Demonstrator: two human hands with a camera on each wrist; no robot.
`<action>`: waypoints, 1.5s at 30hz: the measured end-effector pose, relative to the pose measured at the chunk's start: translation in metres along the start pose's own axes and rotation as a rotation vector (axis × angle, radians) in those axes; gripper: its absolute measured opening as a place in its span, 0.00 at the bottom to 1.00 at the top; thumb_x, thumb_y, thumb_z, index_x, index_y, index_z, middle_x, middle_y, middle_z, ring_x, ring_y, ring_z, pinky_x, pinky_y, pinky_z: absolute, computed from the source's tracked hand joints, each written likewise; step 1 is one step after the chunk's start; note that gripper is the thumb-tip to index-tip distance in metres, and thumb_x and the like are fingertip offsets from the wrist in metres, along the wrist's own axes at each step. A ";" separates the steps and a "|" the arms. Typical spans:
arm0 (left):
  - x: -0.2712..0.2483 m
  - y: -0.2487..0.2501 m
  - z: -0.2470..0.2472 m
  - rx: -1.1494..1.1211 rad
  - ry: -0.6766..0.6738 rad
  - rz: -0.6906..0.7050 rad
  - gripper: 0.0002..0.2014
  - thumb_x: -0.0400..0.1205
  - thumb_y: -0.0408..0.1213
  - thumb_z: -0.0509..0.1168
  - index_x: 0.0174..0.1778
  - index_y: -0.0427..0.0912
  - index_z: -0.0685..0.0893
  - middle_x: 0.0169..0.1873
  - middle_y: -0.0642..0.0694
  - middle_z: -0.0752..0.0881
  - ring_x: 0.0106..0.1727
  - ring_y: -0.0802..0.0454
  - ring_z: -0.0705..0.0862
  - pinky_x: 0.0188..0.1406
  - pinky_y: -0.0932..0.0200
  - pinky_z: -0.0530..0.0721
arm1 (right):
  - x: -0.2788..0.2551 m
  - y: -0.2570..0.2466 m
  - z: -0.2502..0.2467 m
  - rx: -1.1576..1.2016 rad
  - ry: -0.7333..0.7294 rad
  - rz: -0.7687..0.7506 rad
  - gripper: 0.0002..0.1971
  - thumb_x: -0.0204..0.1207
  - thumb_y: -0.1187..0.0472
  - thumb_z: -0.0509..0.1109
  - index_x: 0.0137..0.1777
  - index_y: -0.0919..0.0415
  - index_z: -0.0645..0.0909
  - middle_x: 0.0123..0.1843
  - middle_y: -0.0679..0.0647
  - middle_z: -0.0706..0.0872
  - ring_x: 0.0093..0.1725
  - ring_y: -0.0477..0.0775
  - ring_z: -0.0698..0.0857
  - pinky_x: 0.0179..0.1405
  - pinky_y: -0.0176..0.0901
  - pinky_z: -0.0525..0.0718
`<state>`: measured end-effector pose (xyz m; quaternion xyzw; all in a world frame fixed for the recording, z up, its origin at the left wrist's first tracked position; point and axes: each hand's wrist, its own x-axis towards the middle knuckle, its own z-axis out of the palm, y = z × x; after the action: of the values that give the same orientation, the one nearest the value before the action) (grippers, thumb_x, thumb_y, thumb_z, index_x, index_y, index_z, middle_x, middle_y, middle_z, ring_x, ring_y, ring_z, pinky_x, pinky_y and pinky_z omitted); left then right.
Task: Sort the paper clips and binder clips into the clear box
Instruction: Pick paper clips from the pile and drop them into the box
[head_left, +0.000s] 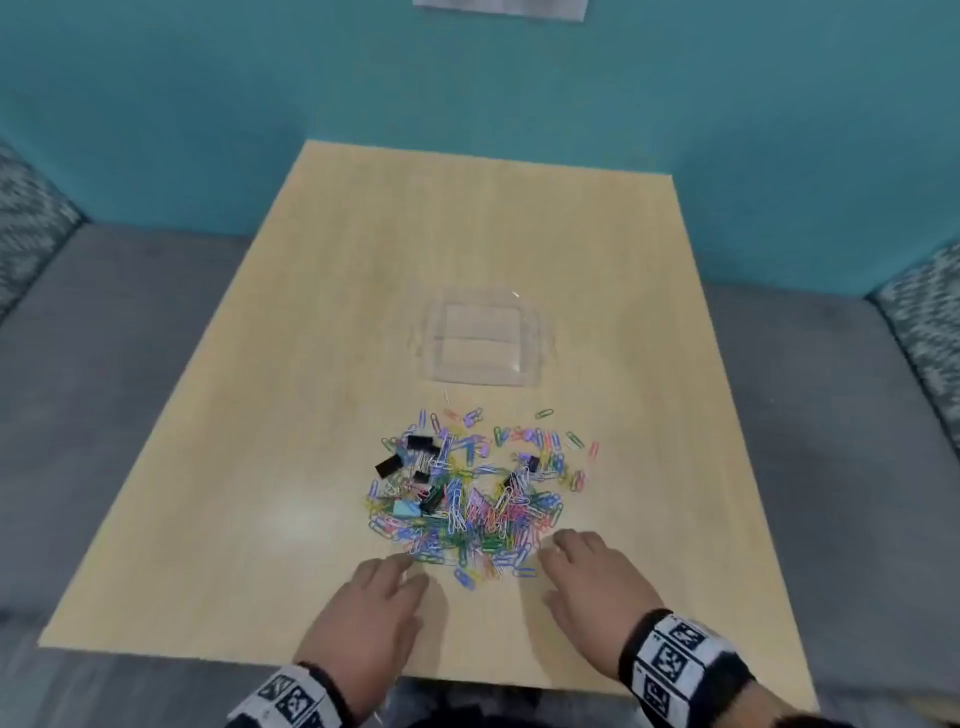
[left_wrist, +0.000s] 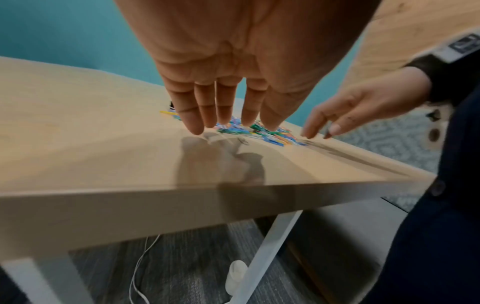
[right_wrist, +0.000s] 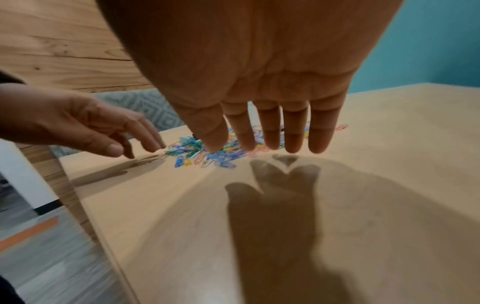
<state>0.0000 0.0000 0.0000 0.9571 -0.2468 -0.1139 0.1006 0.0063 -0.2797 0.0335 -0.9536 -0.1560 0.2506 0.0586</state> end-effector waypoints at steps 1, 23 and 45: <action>0.003 0.004 0.005 -0.028 0.012 -0.020 0.20 0.73 0.49 0.58 0.59 0.48 0.79 0.57 0.46 0.81 0.51 0.45 0.80 0.45 0.53 0.86 | 0.005 -0.003 0.003 0.012 0.026 0.015 0.20 0.75 0.51 0.64 0.66 0.55 0.74 0.66 0.55 0.77 0.61 0.62 0.77 0.52 0.54 0.82; 0.054 0.038 0.007 -0.010 0.037 -0.138 0.39 0.69 0.51 0.74 0.76 0.51 0.66 0.61 0.41 0.75 0.55 0.39 0.75 0.43 0.46 0.83 | 0.043 -0.033 0.010 0.143 0.186 0.233 0.36 0.72 0.42 0.68 0.78 0.50 0.60 0.71 0.54 0.69 0.65 0.60 0.69 0.60 0.52 0.76; 0.081 0.007 -0.016 -0.110 -0.078 -0.011 0.19 0.54 0.18 0.69 0.32 0.44 0.75 0.35 0.47 0.74 0.30 0.49 0.71 0.21 0.59 0.68 | 0.067 -0.009 -0.007 0.193 0.075 0.052 0.08 0.76 0.70 0.66 0.45 0.56 0.72 0.42 0.49 0.67 0.34 0.54 0.68 0.32 0.44 0.66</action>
<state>0.0701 -0.0440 0.0031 0.9463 -0.2385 -0.1650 0.1429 0.0625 -0.2499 0.0108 -0.9560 -0.1040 0.2301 0.1493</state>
